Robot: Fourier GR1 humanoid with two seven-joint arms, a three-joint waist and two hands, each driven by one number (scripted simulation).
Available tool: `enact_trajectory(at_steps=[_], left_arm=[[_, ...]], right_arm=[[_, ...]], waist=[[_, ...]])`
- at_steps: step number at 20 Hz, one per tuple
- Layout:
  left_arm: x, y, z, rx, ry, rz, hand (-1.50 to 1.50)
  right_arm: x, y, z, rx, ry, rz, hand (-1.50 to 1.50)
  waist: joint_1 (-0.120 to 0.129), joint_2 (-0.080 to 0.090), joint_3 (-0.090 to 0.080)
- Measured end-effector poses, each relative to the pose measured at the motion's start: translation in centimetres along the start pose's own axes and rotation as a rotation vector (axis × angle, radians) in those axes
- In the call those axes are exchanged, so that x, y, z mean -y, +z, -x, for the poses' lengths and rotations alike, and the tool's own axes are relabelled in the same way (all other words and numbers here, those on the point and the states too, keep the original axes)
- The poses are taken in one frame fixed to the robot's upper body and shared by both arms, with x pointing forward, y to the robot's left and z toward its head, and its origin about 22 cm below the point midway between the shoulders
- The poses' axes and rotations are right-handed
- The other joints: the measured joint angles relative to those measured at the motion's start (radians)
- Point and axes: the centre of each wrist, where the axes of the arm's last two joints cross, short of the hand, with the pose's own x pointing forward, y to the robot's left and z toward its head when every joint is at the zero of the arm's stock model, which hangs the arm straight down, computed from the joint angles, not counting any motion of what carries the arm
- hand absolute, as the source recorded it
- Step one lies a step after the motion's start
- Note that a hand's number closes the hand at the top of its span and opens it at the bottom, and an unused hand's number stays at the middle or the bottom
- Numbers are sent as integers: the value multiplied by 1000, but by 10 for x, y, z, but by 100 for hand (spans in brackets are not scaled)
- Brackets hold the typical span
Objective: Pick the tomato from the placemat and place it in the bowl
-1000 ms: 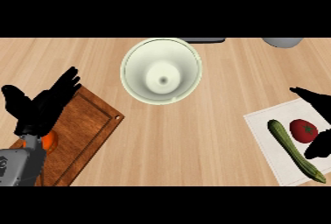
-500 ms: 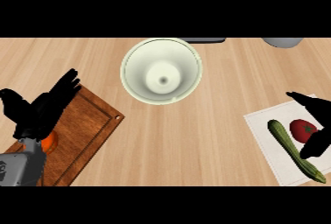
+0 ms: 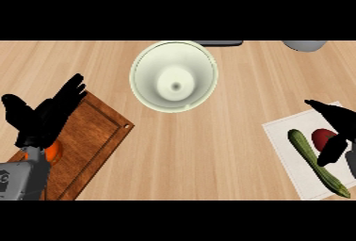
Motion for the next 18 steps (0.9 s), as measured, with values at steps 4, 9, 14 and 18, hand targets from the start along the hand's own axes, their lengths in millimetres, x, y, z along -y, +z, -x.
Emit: enact_trajectory(at_steps=[4,9,14,18], left_arm=[[0,1,1,2,2,2,0],[5,0,-1,5,2,-3,0],[2,0,4,2,0,2,0],[3,0,3,3,-1,9,0]], right_arm=[[-3,-6,4,-8,-5,-10,-150],[-7,-22,16,7,-1,-17,150],[-9,-23,14,49,14,38,150],[-9,-27,17,74,14,71,150]], waist=[[0,-1,-1],[1,-2,-4],[-2,-3,-6],[-1,-2,-4]])
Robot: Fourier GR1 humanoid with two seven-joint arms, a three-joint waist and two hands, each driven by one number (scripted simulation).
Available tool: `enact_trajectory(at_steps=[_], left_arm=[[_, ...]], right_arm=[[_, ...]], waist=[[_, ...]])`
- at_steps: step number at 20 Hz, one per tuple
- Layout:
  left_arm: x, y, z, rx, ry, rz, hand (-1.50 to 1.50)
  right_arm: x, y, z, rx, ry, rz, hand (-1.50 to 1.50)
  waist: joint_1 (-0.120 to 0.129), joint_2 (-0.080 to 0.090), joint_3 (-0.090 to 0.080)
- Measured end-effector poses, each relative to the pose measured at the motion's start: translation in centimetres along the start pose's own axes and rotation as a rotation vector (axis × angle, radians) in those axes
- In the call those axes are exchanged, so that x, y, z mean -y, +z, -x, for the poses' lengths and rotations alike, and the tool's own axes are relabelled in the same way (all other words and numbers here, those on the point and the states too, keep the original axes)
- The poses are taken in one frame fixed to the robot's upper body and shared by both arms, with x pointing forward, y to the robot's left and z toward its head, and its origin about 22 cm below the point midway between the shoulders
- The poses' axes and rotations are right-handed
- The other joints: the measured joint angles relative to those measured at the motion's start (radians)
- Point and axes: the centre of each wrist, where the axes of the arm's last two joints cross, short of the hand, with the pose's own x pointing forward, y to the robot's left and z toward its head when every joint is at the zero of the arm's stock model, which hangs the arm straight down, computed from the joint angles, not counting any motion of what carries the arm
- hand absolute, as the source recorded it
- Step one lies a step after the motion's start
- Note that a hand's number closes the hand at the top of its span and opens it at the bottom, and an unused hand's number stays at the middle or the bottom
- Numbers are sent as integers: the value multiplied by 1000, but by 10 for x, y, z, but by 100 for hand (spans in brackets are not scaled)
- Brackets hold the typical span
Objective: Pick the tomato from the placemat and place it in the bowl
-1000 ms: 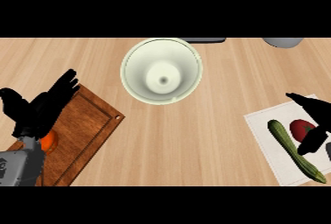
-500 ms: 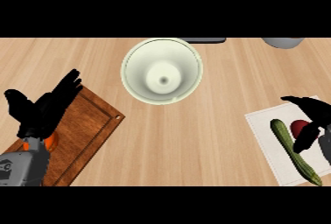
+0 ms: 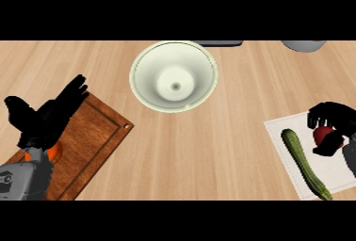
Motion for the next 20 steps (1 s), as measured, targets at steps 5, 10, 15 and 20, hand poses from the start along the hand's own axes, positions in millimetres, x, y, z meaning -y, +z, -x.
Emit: enact_trajectory(at_steps=[5,10,15,20], left_arm=[[0,-1,-6,-2,-4,-3,0],[1,1,0,1,3,-5,0],[7,0,-2,9,0,18,0],[3,0,-3,7,0,17,0]], right_arm=[[-2,-1,-2,34,6,27,150],[5,3,-13,104,27,40,150],[34,-14,-30,282,90,14,150],[60,-25,-38,426,117,43,150]], waist=[[-1,0,1],[-2,1,3],[22,7,4],[18,6,4]])
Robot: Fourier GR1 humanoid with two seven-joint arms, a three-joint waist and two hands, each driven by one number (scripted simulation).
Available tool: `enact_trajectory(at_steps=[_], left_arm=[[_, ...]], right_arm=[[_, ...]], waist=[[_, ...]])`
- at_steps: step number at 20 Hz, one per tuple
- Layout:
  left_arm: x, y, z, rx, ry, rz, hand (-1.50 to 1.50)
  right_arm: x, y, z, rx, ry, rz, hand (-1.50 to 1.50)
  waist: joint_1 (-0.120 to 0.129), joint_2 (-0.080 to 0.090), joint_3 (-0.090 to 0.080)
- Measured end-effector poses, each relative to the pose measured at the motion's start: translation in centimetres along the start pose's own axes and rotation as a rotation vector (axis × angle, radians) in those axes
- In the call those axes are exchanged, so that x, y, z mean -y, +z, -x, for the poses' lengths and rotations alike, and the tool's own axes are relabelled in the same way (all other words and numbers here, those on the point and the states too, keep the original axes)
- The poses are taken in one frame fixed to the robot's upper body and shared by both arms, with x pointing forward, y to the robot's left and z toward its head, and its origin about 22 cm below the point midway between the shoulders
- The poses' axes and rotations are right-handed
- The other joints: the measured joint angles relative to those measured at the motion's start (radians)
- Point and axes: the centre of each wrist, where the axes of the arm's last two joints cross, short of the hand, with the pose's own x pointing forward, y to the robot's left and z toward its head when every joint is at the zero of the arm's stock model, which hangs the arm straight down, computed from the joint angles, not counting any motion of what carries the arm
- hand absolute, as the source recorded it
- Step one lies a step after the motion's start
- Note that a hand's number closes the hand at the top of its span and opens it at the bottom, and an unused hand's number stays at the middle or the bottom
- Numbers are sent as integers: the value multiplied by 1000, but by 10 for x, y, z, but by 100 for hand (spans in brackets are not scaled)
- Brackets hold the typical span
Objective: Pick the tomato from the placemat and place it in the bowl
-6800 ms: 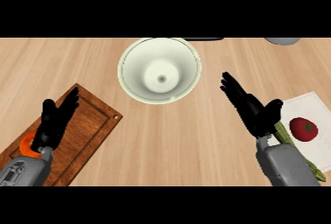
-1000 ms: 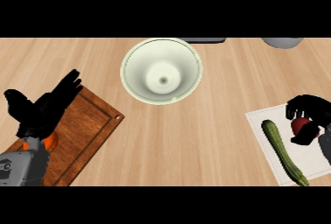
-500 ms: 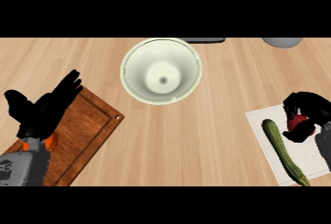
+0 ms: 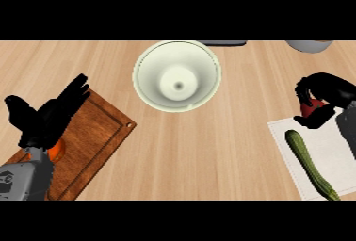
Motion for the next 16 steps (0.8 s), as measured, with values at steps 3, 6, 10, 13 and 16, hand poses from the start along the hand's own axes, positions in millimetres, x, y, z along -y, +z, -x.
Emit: enact_trajectory(at_steps=[3,6,10,13,16], left_arm=[[1,3,-1,-6,2,-5,0],[-2,7,-1,-16,8,-15,0],[-6,4,2,-20,7,-26,0],[-6,3,2,-19,8,-32,0],[-5,5,1,-20,9,-37,0]], right_arm=[[27,-2,-8,64,11,31,150],[48,7,-17,119,14,65,150],[90,25,-37,165,34,116,150],[117,46,-50,185,54,157,150],[137,64,-71,201,67,199,150]], waist=[[-7,-3,0],[-19,-7,-1],[-30,-10,-2],[-33,-11,-2],[-33,-12,-2]])
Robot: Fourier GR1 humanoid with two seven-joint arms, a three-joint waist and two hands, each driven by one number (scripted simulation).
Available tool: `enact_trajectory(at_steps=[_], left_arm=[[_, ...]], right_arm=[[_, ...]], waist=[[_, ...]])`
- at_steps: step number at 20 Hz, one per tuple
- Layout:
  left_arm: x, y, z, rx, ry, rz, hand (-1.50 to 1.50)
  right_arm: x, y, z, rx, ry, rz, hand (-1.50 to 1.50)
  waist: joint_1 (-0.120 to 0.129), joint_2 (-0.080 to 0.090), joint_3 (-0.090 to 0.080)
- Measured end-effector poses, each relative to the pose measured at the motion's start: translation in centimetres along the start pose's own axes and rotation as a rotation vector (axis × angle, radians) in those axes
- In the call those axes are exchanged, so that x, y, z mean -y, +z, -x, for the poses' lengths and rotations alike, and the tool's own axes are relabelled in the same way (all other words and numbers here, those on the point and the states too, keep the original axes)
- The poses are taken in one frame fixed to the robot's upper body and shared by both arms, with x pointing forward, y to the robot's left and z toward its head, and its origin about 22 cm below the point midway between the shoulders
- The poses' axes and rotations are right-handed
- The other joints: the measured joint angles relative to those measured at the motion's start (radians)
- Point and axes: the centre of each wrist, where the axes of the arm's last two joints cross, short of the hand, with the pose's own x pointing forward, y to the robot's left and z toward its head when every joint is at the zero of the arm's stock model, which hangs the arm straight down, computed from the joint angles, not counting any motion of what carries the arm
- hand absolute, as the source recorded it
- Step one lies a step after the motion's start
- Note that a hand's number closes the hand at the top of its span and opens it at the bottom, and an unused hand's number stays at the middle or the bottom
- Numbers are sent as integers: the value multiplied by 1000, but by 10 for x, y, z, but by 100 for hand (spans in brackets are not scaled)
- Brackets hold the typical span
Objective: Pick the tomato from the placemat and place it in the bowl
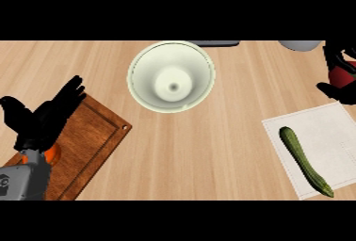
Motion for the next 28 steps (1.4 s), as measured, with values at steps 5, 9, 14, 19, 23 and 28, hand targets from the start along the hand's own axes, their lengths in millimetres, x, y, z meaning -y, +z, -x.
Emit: enact_trajectory(at_steps=[5,9,14,19,23,28], left_arm=[[-6,0,5,1,-2,8,0],[0,-4,3,1,-3,11,0],[2,-4,1,7,-13,11,0],[2,-10,-5,14,-14,15,0],[7,-8,-1,16,-10,24,0],[7,-10,-4,14,-14,31,0]], right_arm=[[35,4,-40,34,-1,49,150],[49,-6,-63,77,-102,51,150],[64,-27,-96,109,-191,73,150],[66,-54,-143,119,-225,102,150],[68,-76,-169,123,-254,130,150],[53,-110,-194,108,-265,145,150]], waist=[[5,1,0],[7,1,-1],[13,2,0],[17,4,0],[22,6,0],[27,9,0]])
